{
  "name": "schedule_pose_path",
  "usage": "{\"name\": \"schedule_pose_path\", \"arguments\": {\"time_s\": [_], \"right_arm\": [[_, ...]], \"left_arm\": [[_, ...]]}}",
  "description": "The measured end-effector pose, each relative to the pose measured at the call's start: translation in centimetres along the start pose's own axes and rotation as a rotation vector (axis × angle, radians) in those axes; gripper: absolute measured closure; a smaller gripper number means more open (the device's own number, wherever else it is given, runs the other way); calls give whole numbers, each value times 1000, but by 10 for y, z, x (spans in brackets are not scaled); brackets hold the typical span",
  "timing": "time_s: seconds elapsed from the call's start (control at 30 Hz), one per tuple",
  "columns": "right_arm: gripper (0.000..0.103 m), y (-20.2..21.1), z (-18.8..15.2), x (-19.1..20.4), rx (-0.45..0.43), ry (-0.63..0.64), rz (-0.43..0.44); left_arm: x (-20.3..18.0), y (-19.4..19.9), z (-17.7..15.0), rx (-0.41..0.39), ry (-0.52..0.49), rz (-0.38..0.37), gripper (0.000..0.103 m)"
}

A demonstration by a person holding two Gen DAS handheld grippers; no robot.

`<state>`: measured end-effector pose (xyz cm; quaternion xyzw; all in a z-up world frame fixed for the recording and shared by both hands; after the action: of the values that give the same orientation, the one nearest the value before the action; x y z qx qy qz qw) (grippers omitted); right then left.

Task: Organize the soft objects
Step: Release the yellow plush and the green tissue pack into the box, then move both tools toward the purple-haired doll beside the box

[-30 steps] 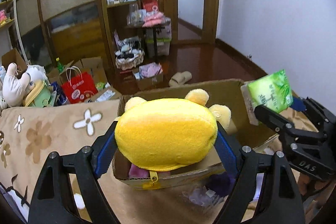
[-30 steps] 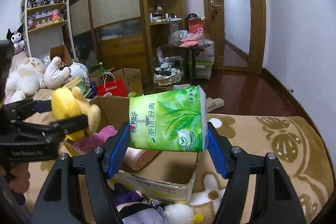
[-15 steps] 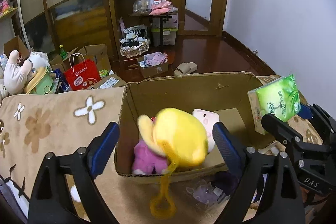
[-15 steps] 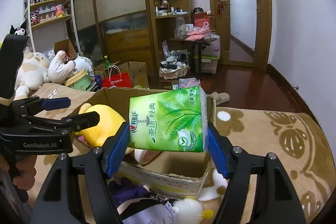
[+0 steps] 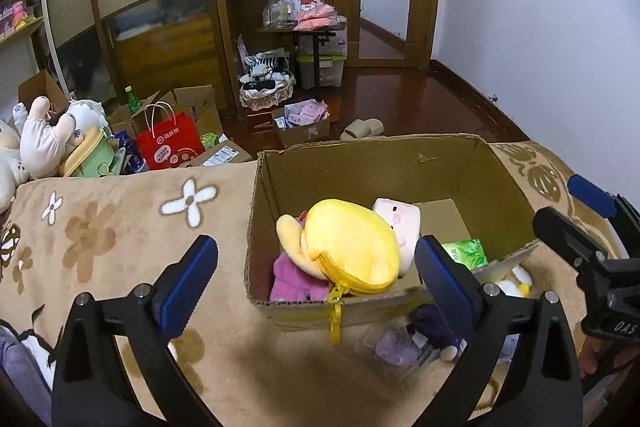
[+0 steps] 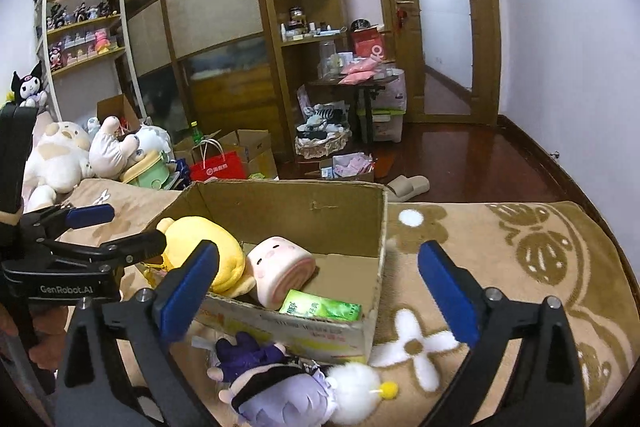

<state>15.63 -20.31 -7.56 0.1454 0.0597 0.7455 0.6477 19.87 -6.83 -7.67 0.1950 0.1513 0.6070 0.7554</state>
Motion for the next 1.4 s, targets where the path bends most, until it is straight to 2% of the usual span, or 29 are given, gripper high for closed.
{"name": "schedule_pose_path", "arguments": {"time_s": [0.37,0.93,1.2,1.4], "right_arm": [[0,33,2,0,9,13,-18],[0,72,-24,15,56,14,-9],[0,74,-39,17,89,1,-4],[0,67,-46,16,112,0,0]], "left_arm": [[-9,28,-5,12,2,-29,5],[-18,63,-45,120,-32,-54,5],[-24,60,-62,157,-48,-60,5],[-32,52,-65,150,-48,-88,5]]}}
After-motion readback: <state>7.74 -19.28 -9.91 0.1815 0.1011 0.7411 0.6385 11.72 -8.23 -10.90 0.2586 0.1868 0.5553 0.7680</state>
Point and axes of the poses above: each gripper's, at about its wrist camera, not at the fingertips, and y roughly against the way its jaws point, x to its left, z to its top, the point moved 8 cm from there along -y, roughly the way its jaws point, and after that the axes turned 15 degrees about -x, right-handed, at the moved point
